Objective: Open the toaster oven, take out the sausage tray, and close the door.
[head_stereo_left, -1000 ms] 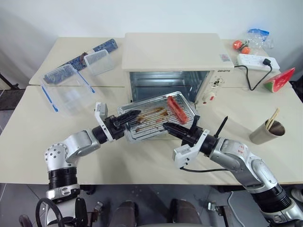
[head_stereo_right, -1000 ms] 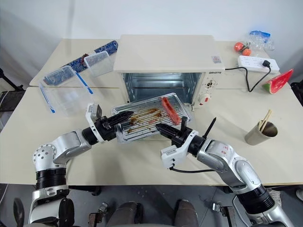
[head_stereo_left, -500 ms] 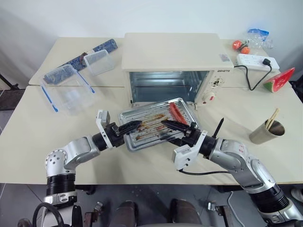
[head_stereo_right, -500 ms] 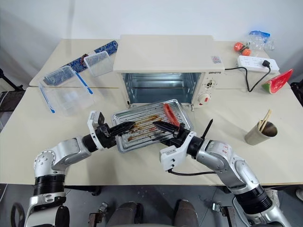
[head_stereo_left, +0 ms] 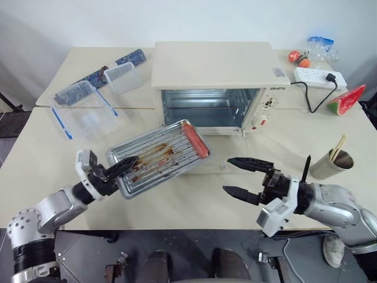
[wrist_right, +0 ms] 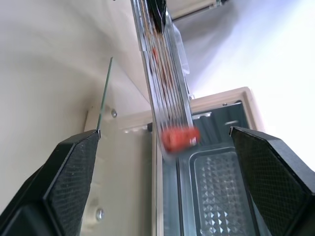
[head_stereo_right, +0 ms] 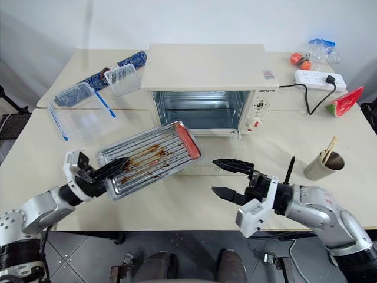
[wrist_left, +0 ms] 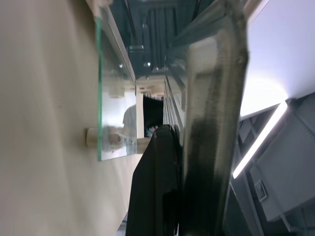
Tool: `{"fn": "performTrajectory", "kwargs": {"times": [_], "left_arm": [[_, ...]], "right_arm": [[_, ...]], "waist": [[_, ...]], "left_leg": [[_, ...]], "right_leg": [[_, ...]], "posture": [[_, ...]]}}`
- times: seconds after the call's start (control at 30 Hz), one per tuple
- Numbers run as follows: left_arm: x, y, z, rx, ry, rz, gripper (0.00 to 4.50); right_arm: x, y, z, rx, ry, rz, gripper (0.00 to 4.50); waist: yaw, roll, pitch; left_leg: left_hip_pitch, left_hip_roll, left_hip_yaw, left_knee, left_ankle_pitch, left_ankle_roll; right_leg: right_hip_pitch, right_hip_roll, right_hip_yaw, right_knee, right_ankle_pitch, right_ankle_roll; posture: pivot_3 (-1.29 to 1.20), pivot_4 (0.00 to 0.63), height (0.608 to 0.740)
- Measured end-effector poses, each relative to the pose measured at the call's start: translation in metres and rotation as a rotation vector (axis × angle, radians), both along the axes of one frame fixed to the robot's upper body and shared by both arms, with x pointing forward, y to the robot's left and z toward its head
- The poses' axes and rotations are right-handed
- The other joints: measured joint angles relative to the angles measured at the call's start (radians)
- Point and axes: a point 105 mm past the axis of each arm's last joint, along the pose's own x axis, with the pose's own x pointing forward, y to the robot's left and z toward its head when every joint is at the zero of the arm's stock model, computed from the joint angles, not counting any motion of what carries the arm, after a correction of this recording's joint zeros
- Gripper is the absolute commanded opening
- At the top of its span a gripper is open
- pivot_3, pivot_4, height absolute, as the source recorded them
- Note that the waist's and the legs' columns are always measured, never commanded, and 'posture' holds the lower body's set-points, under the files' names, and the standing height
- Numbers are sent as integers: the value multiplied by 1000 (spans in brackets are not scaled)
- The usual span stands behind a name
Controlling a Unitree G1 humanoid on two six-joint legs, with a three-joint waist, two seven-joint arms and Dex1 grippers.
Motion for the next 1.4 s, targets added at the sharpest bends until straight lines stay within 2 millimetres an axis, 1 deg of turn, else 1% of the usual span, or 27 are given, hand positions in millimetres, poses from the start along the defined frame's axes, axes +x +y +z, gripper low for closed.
{"fn": "performTrajectory", "kwargs": {"times": [0.03,0.07,0.13,0.2,0.3,0.37,0.43,0.47,0.5,0.6,0.7,0.77,0.83,1.0,1.1,1.17,1.27,1.4], "left_arm": [[-5,6,-1,-4,0,17,0],[-11,15,-4,-10,2,46,0],[-18,25,-7,-20,7,91,0],[-27,34,-6,-32,-14,130,0],[-37,40,-4,-47,-42,163,0],[-46,47,-7,-59,-42,207,0],[-54,59,-12,-95,-43,287,0],[-59,64,-14,-111,-46,333,0],[-66,68,-18,-124,-45,374,0],[-77,71,-23,-130,-32,420,0],[-84,78,-28,-166,-40,508,0],[-87,83,-30,-188,-48,574,0],[-86,86,-31,-213,-57,625,0],[-82,88,-32,-230,-57,682,0],[-77,88,-30,-227,-60,690,0],[-71,89,-26,-232,-73,695,0],[-65,89,-23,-235,-80,695,0],[-64,93,-30,-231,-34,698,0]], "right_arm": [[3,-8,-3,-8,12,-16,4414],[8,-19,-7,-13,32,-52,4240],[18,-36,-13,-9,67,-120,3826],[26,-47,-13,19,85,-162,3190],[32,-57,-16,42,111,-195,2134],[36,-67,-24,42,148,-232,1445],[42,-82,-36,39,208,-287,723],[45,-86,-40,37,236,-302,475],[50,-90,-43,40,261,-320,84],[58,-93,-45,56,292,-338,32],[64,-95,-58,39,389,-363,32],[69,-91,-66,72,461,-371,32],[70,-82,-76,90,546,-349,32],[72,-77,-78,164,666,-328,32],[76,-63,-81,278,731,-292,32],[77,-58,-78,310,742,-278,32],[80,-56,-59,353,692,-258,32],[78,-56,-35,398,607,-242,32]], "waist": [[-1,0,0],[-1,0,0],[-3,0,0],[-4,0,0],[-3,0,0],[-2,0,0],[-2,0,0],[-3,0,0],[-4,0,0],[-4,0,0],[-3,-1,0],[-2,-1,0],[0,-1,0],[-1,-3,-2],[-1,-4,-2],[-1,-4,-2],[-1,-4,-2],[0,-4,-2]], "left_leg": [[0,0,0,0,0,0],[0,0,0,0,0,0],[0,0,0,0,0,0],[1,1,0,0,0,0],[1,0,0,0,0,0],[0,0,0,0,-1,1],[1,0,1,0,-1,1],[1,1,1,1,-1,1],[1,1,1,1,-1,1],[1,1,1,1,-1,1],[1,1,1,2,-1,1],[1,1,1,2,-1,2],[1,1,1,2,-1,2],[1,1,2,2,-1,2],[1,1,2,2,-1,2],[1,1,2,2,-1,2],[0,1,2,2,-1,2],[0,1,3,2,-2,2]], "right_leg": [[0,0,0,-1,0,0],[0,0,1,-1,0,0],[-1,0,1,-1,0,0],[-1,0,1,0,0,-1],[0,0,2,-1,0,-1],[0,0,2,-1,0,-1],[0,-1,3,-2,0,-1],[0,0,3,-2,0,-1],[0,0,3,-3,0,-1],[-1,0,3,-4,0,-1],[0,0,3,-4,0,-1],[0,-1,3,-4,0,-1],[0,-1,3,-4,0,-1],[0,0,2,-4,0,-1],[0,0,2,-4,0,-1],[0,0,3,-4,0,-1],[0,0,3,-2,0,-1],[0,0,2,-2,0,-1]], "posture": [[0,150,740],[0,150,740],[0,150,740],[0,150,740],[0,150,740],[0,150,740],[0,150,740],[0,150,740],[0,150,740],[0,150,740],[0,150,740],[0,150,740],[0,150,740],[0,150,740],[0,150,740],[0,150,740],[0,150,740],[0,150,740]]}}
